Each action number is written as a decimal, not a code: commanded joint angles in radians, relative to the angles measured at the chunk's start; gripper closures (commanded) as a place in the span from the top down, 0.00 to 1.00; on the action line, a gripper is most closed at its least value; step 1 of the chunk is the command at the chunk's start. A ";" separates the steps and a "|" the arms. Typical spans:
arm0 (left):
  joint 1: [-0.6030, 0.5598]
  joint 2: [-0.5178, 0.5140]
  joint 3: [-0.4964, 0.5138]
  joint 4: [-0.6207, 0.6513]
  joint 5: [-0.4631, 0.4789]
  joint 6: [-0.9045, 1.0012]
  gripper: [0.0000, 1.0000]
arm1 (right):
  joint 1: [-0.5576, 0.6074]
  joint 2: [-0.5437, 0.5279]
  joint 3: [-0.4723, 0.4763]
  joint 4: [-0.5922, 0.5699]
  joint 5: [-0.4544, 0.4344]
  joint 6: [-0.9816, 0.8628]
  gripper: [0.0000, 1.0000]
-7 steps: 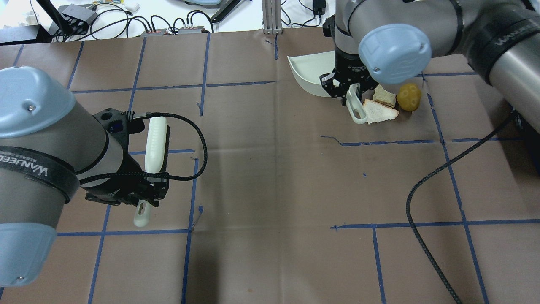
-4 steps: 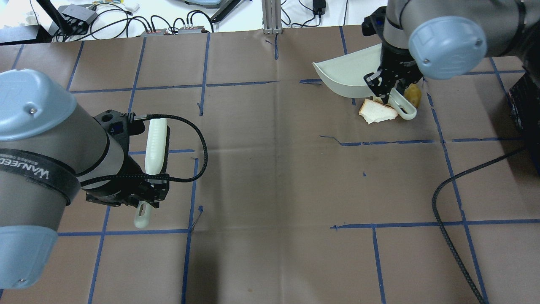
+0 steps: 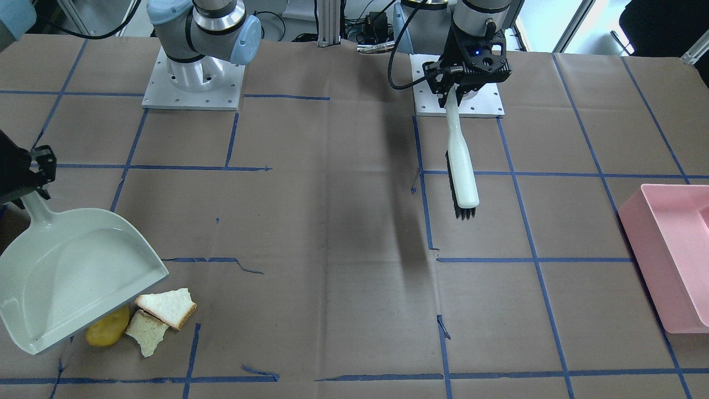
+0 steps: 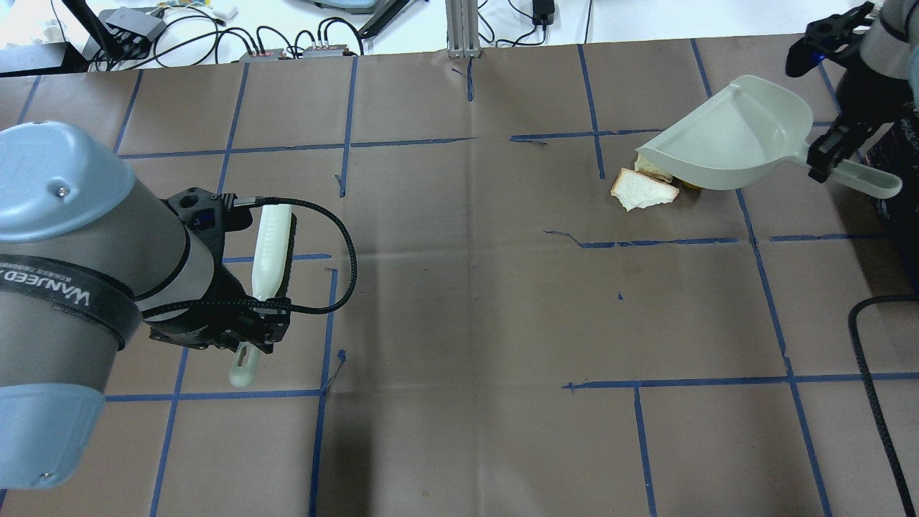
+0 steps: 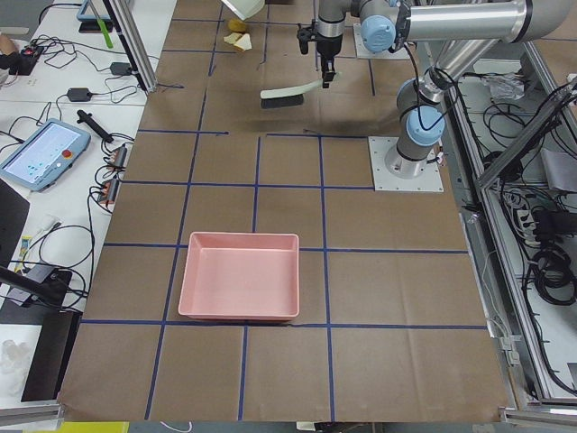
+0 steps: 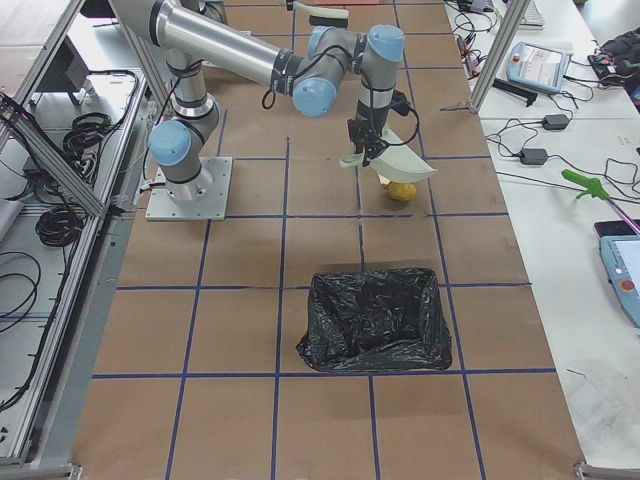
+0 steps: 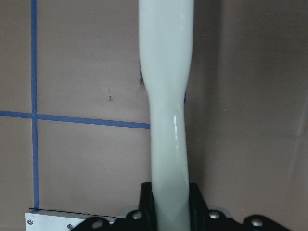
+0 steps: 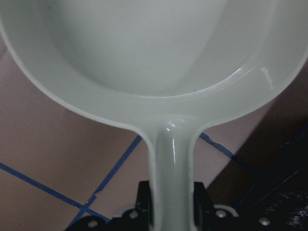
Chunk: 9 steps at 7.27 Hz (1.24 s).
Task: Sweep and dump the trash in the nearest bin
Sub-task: 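Lift the dustpan with the right gripper and carry it past the trash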
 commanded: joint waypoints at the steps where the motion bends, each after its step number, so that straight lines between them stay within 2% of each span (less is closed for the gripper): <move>1: 0.000 -0.003 0.001 0.000 -0.014 0.006 0.00 | -0.064 0.006 0.001 -0.117 -0.012 -0.333 0.00; 3: 0.000 -0.003 0.001 0.002 -0.016 0.006 0.00 | -0.081 0.039 0.002 -0.229 -0.062 -0.528 0.00; 5: 0.000 -0.001 0.003 0.002 -0.016 0.006 0.00 | -0.151 0.103 -0.002 -0.355 -0.055 -0.697 0.00; 7: -0.002 -0.004 0.003 0.000 -0.022 -0.009 0.01 | -0.212 0.145 -0.013 -0.380 -0.044 -0.849 0.00; 9: -0.002 -0.004 0.003 -0.001 -0.022 -0.009 0.01 | -0.224 0.191 -0.016 -0.459 -0.004 -1.027 0.00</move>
